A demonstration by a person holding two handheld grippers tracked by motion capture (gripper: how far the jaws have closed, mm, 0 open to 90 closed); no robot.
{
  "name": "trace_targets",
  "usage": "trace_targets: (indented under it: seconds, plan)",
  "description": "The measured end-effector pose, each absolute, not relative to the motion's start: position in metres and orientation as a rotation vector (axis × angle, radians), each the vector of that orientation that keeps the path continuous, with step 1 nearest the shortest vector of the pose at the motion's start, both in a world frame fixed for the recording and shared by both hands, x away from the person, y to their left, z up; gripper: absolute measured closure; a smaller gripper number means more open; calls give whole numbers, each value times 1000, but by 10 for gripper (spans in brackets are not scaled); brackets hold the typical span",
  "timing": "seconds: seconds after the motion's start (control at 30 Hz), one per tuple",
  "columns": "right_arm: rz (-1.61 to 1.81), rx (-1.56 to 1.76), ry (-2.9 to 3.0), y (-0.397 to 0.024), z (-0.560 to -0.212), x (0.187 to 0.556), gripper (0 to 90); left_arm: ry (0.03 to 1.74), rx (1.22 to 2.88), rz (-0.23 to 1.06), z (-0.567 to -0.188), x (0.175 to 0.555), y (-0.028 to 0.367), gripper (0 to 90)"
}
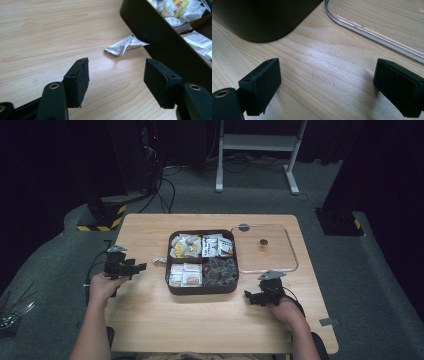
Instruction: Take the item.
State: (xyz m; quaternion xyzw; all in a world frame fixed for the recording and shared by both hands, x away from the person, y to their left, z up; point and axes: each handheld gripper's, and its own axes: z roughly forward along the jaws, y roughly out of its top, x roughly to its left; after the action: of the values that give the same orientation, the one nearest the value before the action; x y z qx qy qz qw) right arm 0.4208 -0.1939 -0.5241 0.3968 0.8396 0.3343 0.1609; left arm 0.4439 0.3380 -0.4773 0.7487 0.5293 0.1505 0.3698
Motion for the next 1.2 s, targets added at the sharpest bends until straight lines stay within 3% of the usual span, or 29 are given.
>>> trace_targets:
  seconds: [0.5,0.73,1.2]
  plan:
    - [953,1135,2396,-193,-524,421,76,1385,1932,446,-496,440,358,251]
    - [954,1135,2395,-193,-524,421,76,1440,1969,452,-509,446,364,262]
    - [955,1136,2393,-193,-524,421,76,1349,2015,549,-524,449,368,214]
